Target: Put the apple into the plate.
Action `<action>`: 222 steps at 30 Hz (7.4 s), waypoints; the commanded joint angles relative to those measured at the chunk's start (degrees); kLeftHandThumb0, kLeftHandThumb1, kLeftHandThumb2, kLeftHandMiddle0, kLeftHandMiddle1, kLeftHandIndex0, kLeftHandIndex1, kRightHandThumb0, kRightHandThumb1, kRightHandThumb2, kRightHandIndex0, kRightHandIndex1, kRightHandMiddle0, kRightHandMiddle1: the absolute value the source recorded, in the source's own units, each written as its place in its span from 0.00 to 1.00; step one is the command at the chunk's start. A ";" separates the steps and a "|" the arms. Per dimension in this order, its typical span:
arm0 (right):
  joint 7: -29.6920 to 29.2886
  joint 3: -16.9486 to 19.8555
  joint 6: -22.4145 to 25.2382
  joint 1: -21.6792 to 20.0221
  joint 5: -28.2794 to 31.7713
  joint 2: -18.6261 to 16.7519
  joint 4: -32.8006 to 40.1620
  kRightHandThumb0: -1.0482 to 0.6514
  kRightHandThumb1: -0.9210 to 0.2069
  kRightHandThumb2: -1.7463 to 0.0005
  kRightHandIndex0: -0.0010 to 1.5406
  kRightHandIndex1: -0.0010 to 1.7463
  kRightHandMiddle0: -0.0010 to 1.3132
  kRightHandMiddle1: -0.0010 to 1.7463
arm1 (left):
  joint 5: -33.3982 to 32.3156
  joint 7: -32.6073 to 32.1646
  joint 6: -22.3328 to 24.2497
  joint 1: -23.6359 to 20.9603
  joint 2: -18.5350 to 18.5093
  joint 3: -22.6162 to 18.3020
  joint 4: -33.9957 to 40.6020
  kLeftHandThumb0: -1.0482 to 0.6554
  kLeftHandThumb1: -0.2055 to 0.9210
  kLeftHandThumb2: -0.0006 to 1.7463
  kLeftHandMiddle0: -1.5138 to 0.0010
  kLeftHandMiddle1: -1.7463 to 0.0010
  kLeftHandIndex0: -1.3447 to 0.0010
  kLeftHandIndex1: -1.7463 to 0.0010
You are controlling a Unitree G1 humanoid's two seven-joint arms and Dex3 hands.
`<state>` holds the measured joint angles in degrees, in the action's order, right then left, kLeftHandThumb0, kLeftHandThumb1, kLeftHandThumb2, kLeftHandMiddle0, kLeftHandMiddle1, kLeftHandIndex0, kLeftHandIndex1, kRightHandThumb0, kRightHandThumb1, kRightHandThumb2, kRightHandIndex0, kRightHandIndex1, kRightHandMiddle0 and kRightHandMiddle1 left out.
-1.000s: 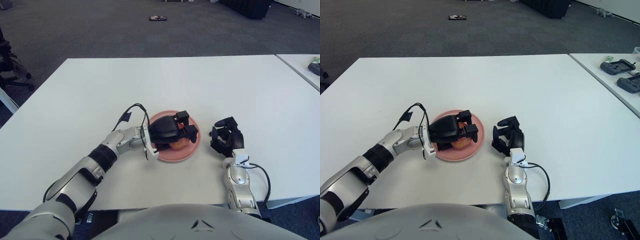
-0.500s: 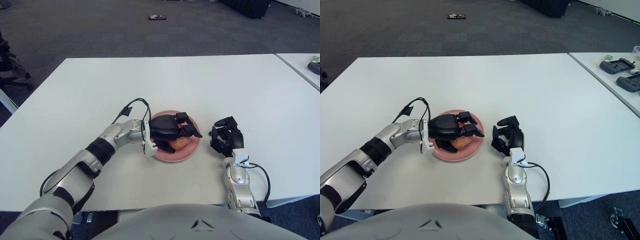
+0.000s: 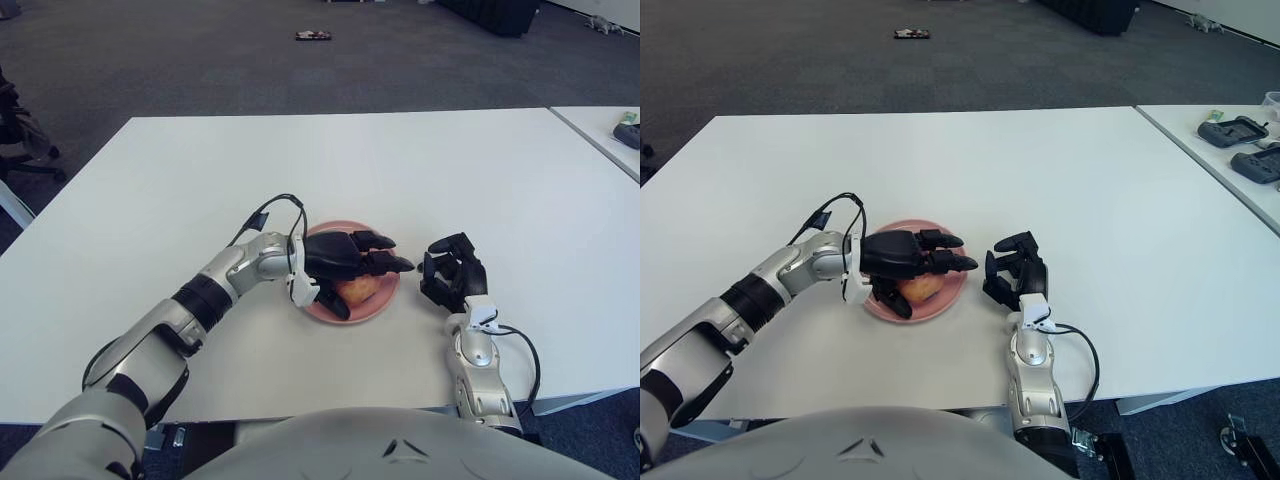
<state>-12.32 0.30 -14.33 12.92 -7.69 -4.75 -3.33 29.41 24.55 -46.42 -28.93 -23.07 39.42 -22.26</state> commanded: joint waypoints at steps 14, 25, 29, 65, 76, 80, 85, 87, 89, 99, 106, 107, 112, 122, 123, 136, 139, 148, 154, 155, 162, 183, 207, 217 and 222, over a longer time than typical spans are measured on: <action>-0.33 -0.06 4.66 0.71 -0.66 -0.04 2.25 0.39 0.22 0.50 0.32 0.82 0.26 1.00 | -16.40 10.97 5.11 4.46 1.56 -3.48 -1.09 0.00 1.00 0.47 1.00 1.00 1.00 1.00; -1.84 -0.42 5.27 1.05 -2.97 0.21 2.71 0.40 0.18 0.54 0.29 0.81 0.24 1.00 | -27.96 17.06 4.39 1.66 1.10 -11.71 -2.88 0.01 1.00 0.48 1.00 1.00 1.00 1.00; -1.56 -0.32 4.79 0.76 -2.31 0.24 1.83 0.40 0.19 0.53 0.29 0.81 0.24 1.00 | -34.10 21.61 8.01 1.32 1.59 -14.19 -1.76 0.01 1.00 0.51 1.00 1.00 1.00 1.00; -0.32 0.38 -1.88 -0.16 -0.43 0.85 -2.20 0.39 0.21 0.51 0.37 0.82 0.26 1.00 | -76.91 17.31 48.29 18.14 16.17 -45.90 12.97 0.00 1.00 0.55 1.00 1.00 1.00 1.00; -0.42 0.44 -1.89 -0.35 -0.38 0.77 -2.14 0.39 0.25 0.48 0.38 0.81 0.28 1.00 | -68.40 1.50 41.55 20.49 22.73 -52.81 14.98 0.13 1.00 0.54 0.73 0.11 0.83 0.13; -0.18 0.38 -2.48 -0.39 -0.08 0.74 -2.21 0.39 0.25 0.47 0.40 0.80 0.28 1.00 | -62.72 -7.76 37.35 22.10 27.18 -53.59 16.55 0.29 0.85 0.55 0.57 0.03 0.73 0.03; -0.08 0.33 -3.14 -0.51 0.18 0.74 -2.36 0.39 0.26 0.47 0.41 0.79 0.29 1.00 | -61.07 -15.81 38.53 23.82 30.98 -53.88 19.19 0.36 0.73 0.55 0.47 0.00 0.71 0.01; -0.03 0.32 -3.35 -0.60 0.29 0.75 -2.50 0.39 0.27 0.46 0.41 0.79 0.29 1.00 | -60.33 -17.17 38.66 24.52 31.43 -53.65 19.66 0.37 0.72 0.55 0.45 0.00 0.71 0.00; 0.03 0.33 -3.48 -0.69 0.40 0.76 -2.63 0.38 0.27 0.45 0.41 0.79 0.29 1.00 | -59.84 -17.90 38.66 24.87 31.52 -53.40 19.86 0.38 0.72 0.55 0.44 0.00 0.71 0.00; -0.03 0.22 -3.71 -1.16 0.50 0.56 -3.05 0.39 0.27 0.46 0.41 0.79 0.29 1.00 | -56.14 -16.78 36.60 27.79 30.15 -52.52 18.14 0.39 0.76 0.52 0.43 0.00 0.73 0.00; -0.04 0.15 -3.32 -1.23 0.44 0.42 -2.89 0.39 0.27 0.46 0.41 0.79 0.29 1.00 | -55.68 -15.11 36.28 28.92 29.27 -52.20 16.79 0.39 0.76 0.51 0.44 0.00 0.73 0.00; -0.02 0.14 -3.30 -1.25 0.45 0.41 -2.88 0.38 0.27 0.46 0.40 0.79 0.29 1.00 | -55.41 -14.80 36.00 29.13 29.18 -52.11 16.52 0.39 0.76 0.51 0.44 0.00 0.73 0.00; 0.06 0.16 -3.58 -1.31 0.57 0.36 -2.95 0.38 0.28 0.45 0.41 0.79 0.30 1.00 | -54.90 -13.67 35.19 29.83 29.17 -52.02 15.78 0.39 0.76 0.52 0.44 0.00 0.73 0.00; 0.46 0.41 -3.35 -1.41 1.07 0.32 -2.86 0.38 0.28 0.45 0.42 0.79 0.29 1.00 | -49.56 -14.15 31.82 31.75 28.42 -51.25 13.89 0.39 0.76 0.51 0.42 0.00 0.73 0.00; 0.45 0.44 -3.22 -1.42 1.03 0.32 -2.84 0.38 0.28 0.45 0.42 0.79 0.29 1.00 | -48.52 -14.57 31.44 32.11 28.34 -51.12 13.77 0.39 0.76 0.51 0.42 0.00 0.73 0.00; 0.97 0.86 -3.61 -1.71 1.37 0.67 -3.44 0.39 0.27 0.46 0.41 0.79 0.29 1.00 | -40.99 -18.03 28.91 35.03 28.32 -49.76 13.10 0.38 0.74 0.53 0.39 0.00 0.72 0.00; 1.10 0.97 -3.75 -1.74 1.44 0.66 -3.50 0.39 0.27 0.46 0.41 0.79 0.29 1.00 | -39.59 -18.55 27.17 35.69 28.44 -49.50 12.01 0.38 0.74 0.53 0.38 0.00 0.72 0.00; 1.39 1.21 -3.36 -1.51 1.63 0.67 -2.87 0.39 0.27 0.46 0.41 0.78 0.29 1.00 | -38.04 -20.58 25.94 37.07 29.41 -48.90 11.36 0.38 0.74 0.53 0.38 0.00 0.72 0.00; 2.18 1.28 -2.49 -1.18 2.42 0.84 -1.90 0.38 0.28 0.45 0.41 0.78 0.29 1.00 | -37.18 -22.03 26.15 38.04 29.79 -48.47 11.48 0.39 0.77 0.51 0.39 0.00 0.74 0.00; 2.31 1.28 -2.32 -1.11 2.56 0.87 -1.70 0.38 0.28 0.45 0.41 0.78 0.29 1.00 | -37.01 -22.25 26.14 38.15 29.81 -48.38 11.47 0.39 0.77 0.51 0.39 0.00 0.74 0.00; 3.14 1.35 -1.47 -0.71 3.14 1.08 -0.50 0.39 0.27 0.45 0.41 0.77 0.29 1.00 | -37.50 -22.96 25.97 38.60 30.12 -48.01 11.21 0.39 0.80 0.48 0.39 0.00 0.75 0.00; 3.97 1.24 -1.13 0.34 3.08 1.12 1.19 0.38 0.28 0.45 0.41 0.79 0.30 1.00 | -38.60 -23.24 24.90 39.91 30.31 -47.97 11.23 0.39 0.83 0.46 0.39 0.00 0.77 0.00; 2.55 0.17 0.05 2.29 1.77 -0.11 3.41 0.39 0.27 0.46 0.41 0.79 0.29 1.00 | -37.89 -23.16 26.41 41.06 28.65 -47.59 12.68 0.40 0.82 0.46 0.39 0.00 0.77 0.00; 2.69 -0.09 0.30 2.81 2.07 -0.34 3.95 0.39 0.27 0.46 0.41 0.79 0.29 1.00 | -38.46 -22.66 26.56 41.35 28.31 -47.61 12.95 0.40 0.83 0.46 0.39 0.00 0.77 0.00; 2.67 -0.22 0.24 2.96 2.06 -0.39 4.05 0.39 0.26 0.46 0.41 0.78 0.28 1.00 | -38.76 -22.27 26.35 41.49 28.22 -47.66 13.06 0.40 0.83 0.46 0.39 0.00 0.77 0.00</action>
<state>-9.59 0.20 -14.46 16.13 -5.65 -5.03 -0.14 -8.81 1.92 -21.25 11.63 5.44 -8.25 -8.66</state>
